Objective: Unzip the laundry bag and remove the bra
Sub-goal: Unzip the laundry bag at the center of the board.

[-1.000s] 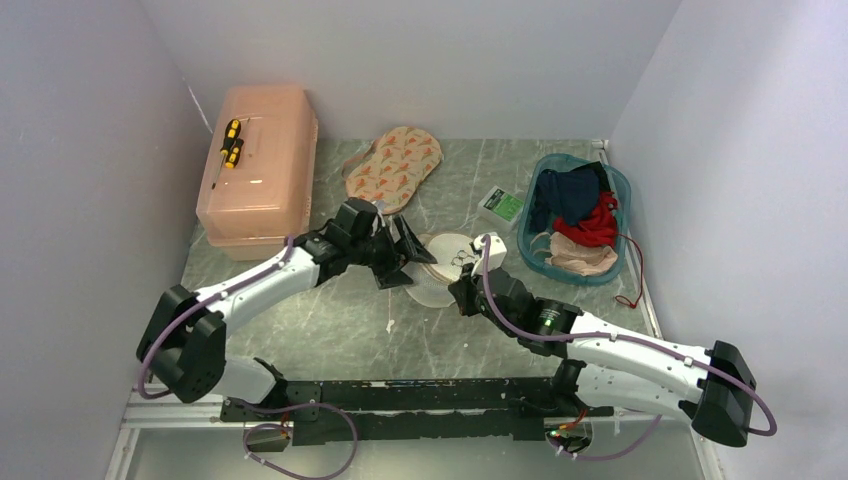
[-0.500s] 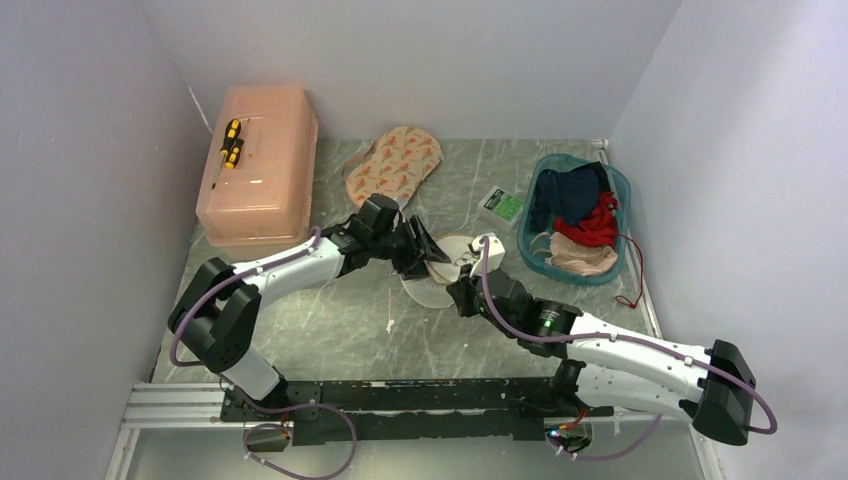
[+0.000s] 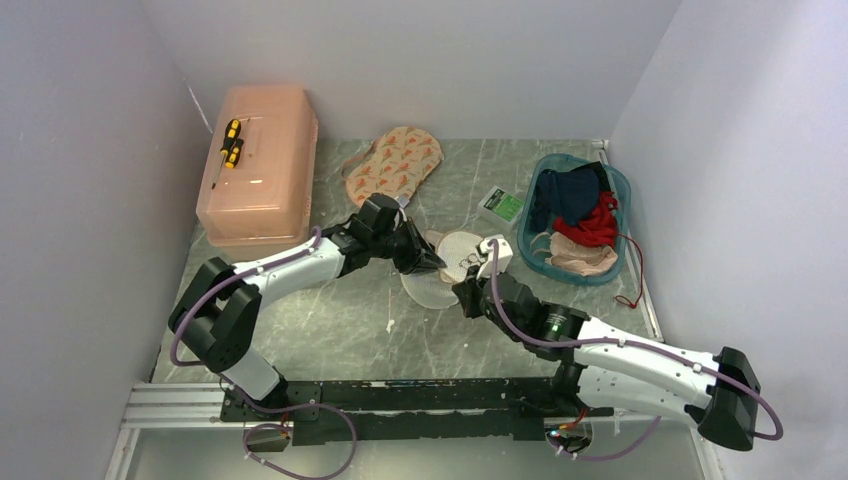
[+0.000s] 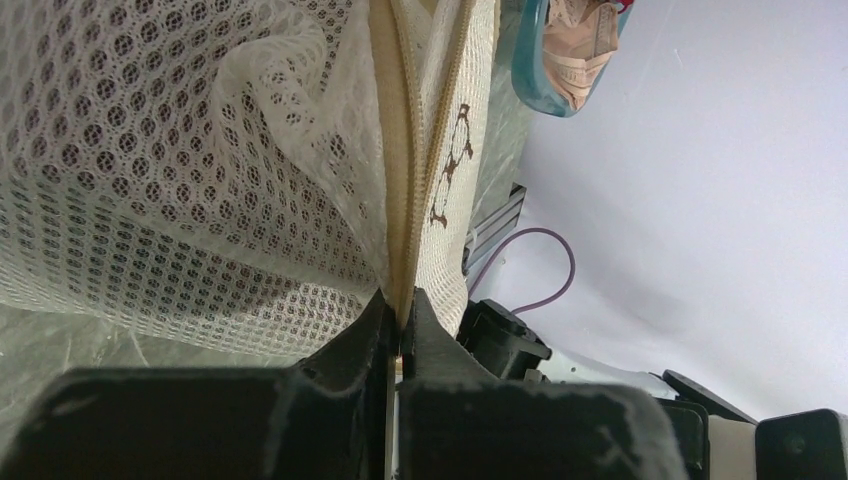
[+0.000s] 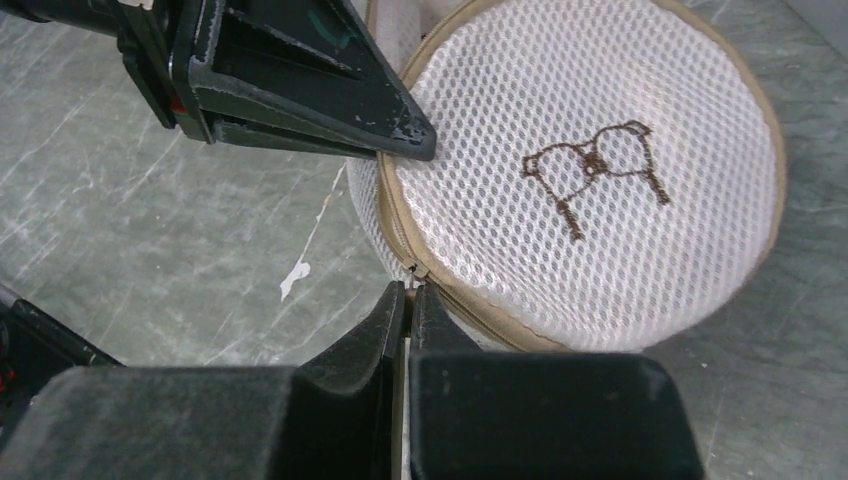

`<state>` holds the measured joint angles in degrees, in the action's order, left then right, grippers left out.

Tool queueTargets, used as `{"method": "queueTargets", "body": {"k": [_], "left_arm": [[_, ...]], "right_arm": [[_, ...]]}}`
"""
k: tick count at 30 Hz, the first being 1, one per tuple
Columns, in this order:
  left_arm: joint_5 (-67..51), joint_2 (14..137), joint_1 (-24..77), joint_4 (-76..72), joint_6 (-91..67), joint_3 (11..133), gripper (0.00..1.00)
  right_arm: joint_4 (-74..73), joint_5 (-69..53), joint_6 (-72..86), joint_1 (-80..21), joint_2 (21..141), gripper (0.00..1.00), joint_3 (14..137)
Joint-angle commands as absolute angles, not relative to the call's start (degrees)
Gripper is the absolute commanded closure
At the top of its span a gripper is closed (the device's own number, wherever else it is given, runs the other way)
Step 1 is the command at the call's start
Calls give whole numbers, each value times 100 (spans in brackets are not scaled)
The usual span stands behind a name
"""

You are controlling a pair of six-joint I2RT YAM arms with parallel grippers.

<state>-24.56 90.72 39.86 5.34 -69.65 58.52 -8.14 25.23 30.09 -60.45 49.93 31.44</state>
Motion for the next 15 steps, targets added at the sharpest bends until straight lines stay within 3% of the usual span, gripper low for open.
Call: {"method": "queueTargets", "body": {"k": [1, 15], "left_arm": [[-2254, 8885, 3994, 443, -6837, 5874, 97], [-1834, 8295, 3823, 718, -6707, 5646, 97]], "right_arm": [[-1133, 3008, 3153, -6073, 4723, 100, 3099], [-1874, 3493, 3608, -6068, 4306, 100, 2984]]}}
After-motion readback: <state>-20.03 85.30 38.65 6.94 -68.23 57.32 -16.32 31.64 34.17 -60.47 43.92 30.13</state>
